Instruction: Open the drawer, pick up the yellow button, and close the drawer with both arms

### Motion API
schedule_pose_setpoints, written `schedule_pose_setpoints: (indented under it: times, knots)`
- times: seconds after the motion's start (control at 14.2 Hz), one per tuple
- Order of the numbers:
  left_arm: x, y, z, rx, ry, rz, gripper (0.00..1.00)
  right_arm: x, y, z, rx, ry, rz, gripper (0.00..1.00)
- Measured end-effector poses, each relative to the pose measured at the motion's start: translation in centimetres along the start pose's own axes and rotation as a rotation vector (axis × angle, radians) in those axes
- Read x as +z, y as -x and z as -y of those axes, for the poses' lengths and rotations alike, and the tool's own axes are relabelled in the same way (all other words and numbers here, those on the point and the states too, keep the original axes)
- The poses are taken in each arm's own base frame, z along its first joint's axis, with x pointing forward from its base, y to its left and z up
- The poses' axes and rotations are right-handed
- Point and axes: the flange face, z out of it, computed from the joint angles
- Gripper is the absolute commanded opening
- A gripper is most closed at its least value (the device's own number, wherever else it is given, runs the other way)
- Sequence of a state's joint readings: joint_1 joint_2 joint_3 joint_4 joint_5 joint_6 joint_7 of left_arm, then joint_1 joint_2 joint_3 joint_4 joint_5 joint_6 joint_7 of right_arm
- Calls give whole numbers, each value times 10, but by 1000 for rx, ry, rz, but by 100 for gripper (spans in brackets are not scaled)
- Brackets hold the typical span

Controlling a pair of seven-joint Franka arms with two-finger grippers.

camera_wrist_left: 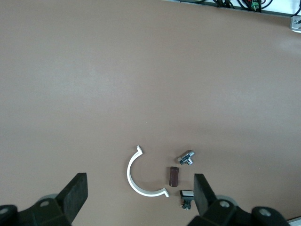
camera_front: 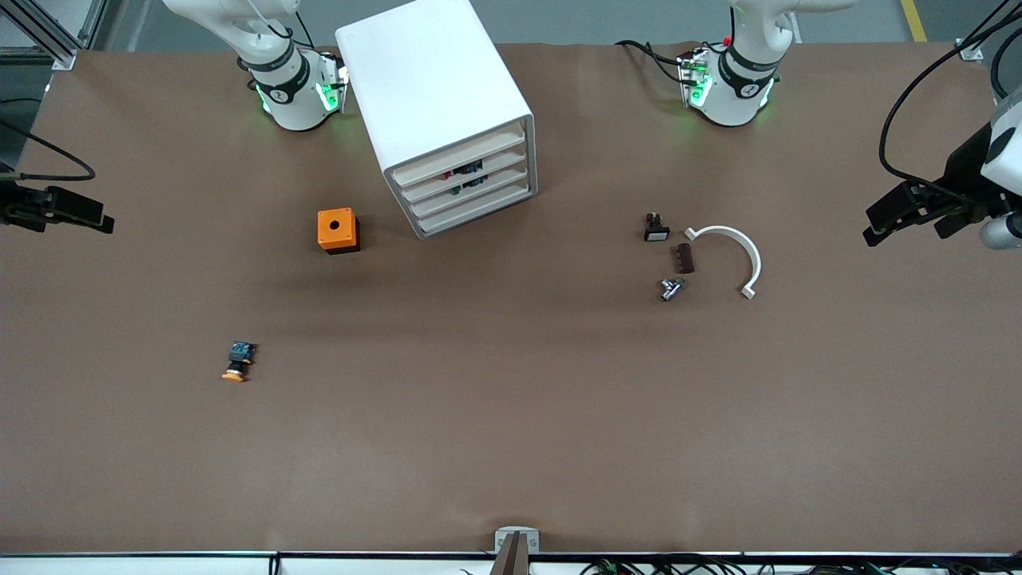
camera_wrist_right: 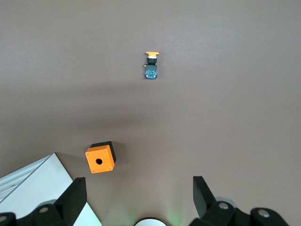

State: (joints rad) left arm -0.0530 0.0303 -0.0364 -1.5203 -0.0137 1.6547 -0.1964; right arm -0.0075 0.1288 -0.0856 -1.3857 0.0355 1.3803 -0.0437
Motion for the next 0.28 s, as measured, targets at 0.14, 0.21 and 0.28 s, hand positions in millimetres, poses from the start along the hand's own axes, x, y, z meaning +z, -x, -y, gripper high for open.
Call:
schedule_pose_setpoints:
  times: [0.14,0.21,0.28]
  knots:
    - [0,0,0,0,0,2,100,-11,9,1,-3,-1,-17,100]
    - [0,0,0,0,0,2,99,-15,12,2,-4,-2,-22,100]
    - [0,0,0,0,0,2,100,-17,14,2,-4,-2,-26,100]
